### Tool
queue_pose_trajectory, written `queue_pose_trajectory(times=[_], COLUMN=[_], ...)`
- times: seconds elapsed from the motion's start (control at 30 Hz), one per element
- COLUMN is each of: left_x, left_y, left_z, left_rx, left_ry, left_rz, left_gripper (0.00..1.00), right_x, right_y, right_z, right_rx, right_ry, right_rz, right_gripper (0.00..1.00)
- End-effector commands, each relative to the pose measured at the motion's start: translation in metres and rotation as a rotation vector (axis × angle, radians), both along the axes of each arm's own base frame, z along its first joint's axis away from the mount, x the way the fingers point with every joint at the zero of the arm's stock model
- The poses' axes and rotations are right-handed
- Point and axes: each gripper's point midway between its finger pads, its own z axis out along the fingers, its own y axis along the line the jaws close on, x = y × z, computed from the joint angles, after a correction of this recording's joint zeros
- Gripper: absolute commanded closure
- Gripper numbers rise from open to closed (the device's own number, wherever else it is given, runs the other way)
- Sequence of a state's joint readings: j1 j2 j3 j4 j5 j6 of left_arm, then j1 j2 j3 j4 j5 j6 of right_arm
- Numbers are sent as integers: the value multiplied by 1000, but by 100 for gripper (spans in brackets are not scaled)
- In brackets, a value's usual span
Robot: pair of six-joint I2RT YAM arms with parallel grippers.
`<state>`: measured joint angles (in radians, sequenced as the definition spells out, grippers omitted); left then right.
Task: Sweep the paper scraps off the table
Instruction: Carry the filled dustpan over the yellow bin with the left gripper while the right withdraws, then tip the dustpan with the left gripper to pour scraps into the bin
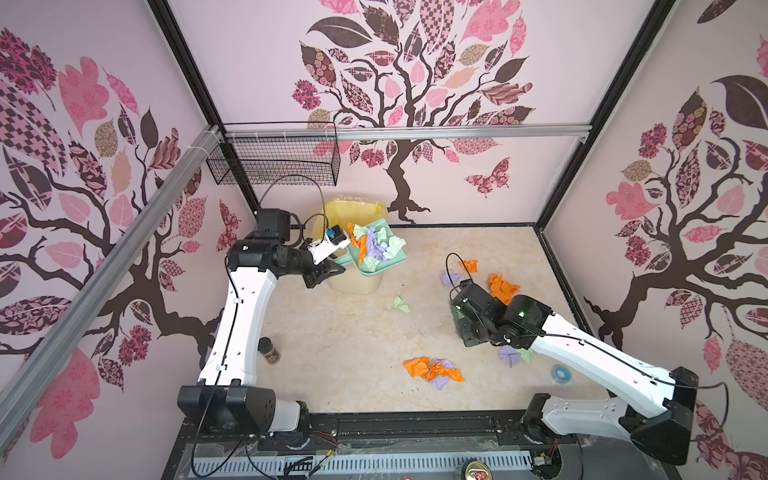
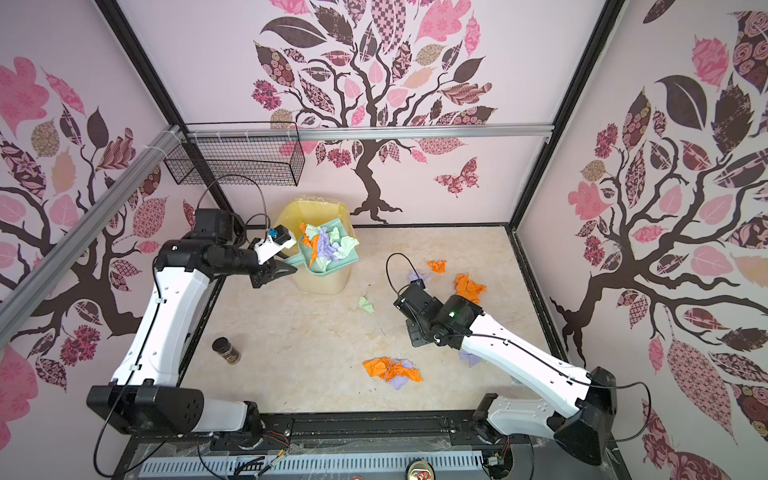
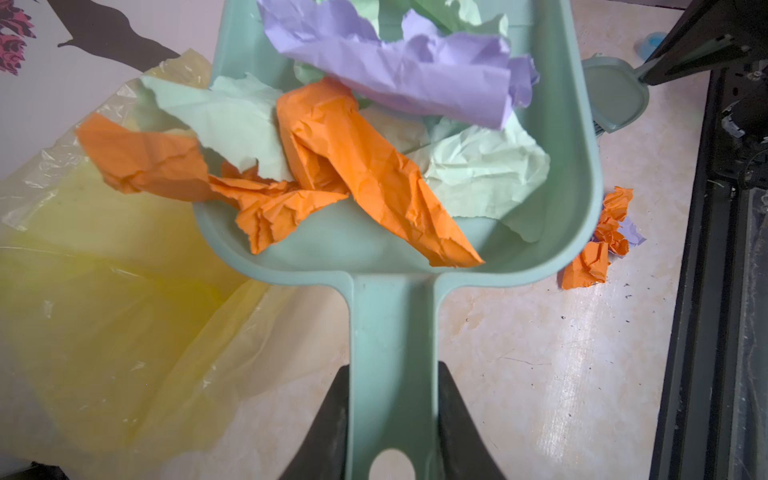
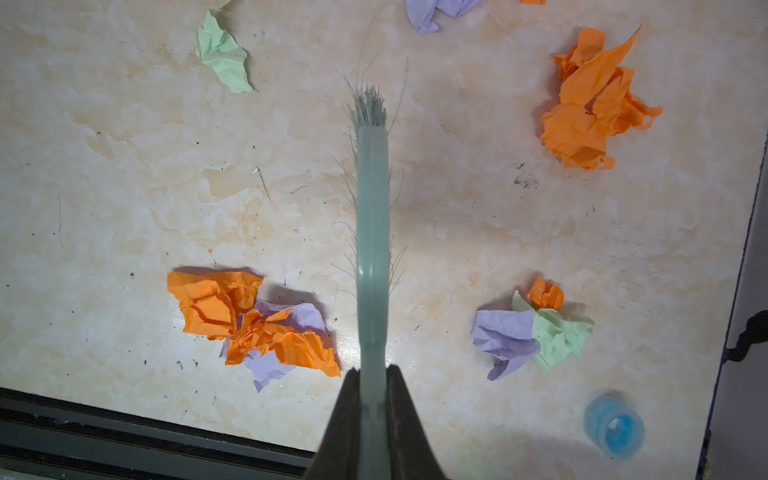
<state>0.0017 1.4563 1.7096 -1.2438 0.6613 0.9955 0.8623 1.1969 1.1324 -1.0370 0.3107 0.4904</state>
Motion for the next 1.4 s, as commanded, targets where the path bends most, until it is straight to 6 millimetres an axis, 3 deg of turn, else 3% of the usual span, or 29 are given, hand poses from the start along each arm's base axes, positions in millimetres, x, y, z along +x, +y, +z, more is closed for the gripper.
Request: queue_pose_trajectory(times=[0.0,0.1,0.23,0.43,0.67,0.93,1.07,1.37], left_x=[5,24,49,77,93,127,141,170], left_y=[14,35,63,90,110,108,100,113], left_z=[23,49,64,60,48,43,50,67], left_rx=[-13,-40,-14,136,283,582,756,1060], left_ry=[-8,-38,-56,-112,-146,-262,-358,-516], left_rz=[-1,45,97,135,153,108,58,26], left_gripper=[100,100,100,100,100,100,100,100], right_x=[-2,-4,-5,-5,-6,-4,-3,-4], right_y=[-1,-2,-3,-3,-1,1,0,-1], right_z=[2,-1,-1,-2,-9,-8,-6,-7], right_rx=[22,21,22,28,43,40,43,41], right_ry=[-13,-8,-11,-15,-10,-12,-16,-17], right_rz=[10,12,16,14,14,17,13,14], right_gripper=[100,100,100,100,100,100,100,100])
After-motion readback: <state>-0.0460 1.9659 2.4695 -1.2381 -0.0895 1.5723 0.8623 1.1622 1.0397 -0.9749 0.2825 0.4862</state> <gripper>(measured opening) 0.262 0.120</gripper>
